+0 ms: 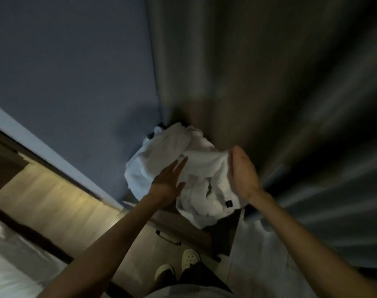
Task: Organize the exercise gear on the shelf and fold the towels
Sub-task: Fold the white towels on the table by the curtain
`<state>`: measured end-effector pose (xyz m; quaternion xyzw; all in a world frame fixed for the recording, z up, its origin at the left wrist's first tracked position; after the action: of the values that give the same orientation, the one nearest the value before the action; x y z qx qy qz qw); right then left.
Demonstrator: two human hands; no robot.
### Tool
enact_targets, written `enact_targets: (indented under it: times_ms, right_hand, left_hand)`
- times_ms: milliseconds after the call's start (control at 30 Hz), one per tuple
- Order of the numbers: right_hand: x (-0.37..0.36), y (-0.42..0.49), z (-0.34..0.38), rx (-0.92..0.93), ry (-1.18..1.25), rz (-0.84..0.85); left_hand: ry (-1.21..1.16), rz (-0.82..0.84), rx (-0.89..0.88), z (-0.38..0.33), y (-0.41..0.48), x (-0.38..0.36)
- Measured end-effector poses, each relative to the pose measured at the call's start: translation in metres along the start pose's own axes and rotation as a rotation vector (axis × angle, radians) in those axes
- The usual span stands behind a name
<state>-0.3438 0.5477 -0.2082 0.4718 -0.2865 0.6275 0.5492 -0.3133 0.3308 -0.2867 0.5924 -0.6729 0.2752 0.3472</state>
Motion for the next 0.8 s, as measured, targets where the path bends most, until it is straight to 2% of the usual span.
enact_targets:
  times_ms: [100, 233, 400, 500, 533, 633, 800]
  right_hand:
    - [0.058, 0.019, 0.021, 0.1, 0.038, -0.11]
    - [0.116, 0.039, 0.04, 0.17, 0.126, -0.198]
    - [0.163, 0.045, 0.07, 0.355, 0.151, -0.385]
    - [0.183, 0.049, 0.078, 0.385, 0.118, -0.504]
    - [0.189, 0.051, 0.078, 0.38, 0.108, -0.542]
    - [0.195, 0.058, 0.078, 0.351, 0.076, -0.553]
    - [0.153, 0.055, 0.063, 0.181, 0.167, -0.453]
  left_hand:
    - [-0.02, -0.001, 0.004, -0.021, 0.029, 0.017]
    - [-0.083, -0.081, -0.16, -0.058, 0.054, 0.049]
    - [-0.331, -0.065, -0.221, -0.081, 0.081, 0.078]
    - [-0.201, -0.246, -0.206, -0.077, 0.089, 0.089]
    - [-0.144, -0.261, -0.181, -0.075, 0.093, 0.094]
    - [-0.155, -0.097, 0.079, -0.061, 0.102, 0.104]
    - [-0.265, -0.114, 0.139, -0.044, 0.093, 0.112]
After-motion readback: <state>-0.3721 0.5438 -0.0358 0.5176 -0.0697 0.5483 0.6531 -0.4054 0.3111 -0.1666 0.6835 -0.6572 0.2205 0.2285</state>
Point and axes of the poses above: each hand's wrist, its own y-axis towards the middle knuckle, its own x-axis out of the back of the hand, z = x × y, the point moved 3 cm from there along y, towards the middle knuckle, and after that the axes turned 5 degrees about -y, right-handed, at the moved point
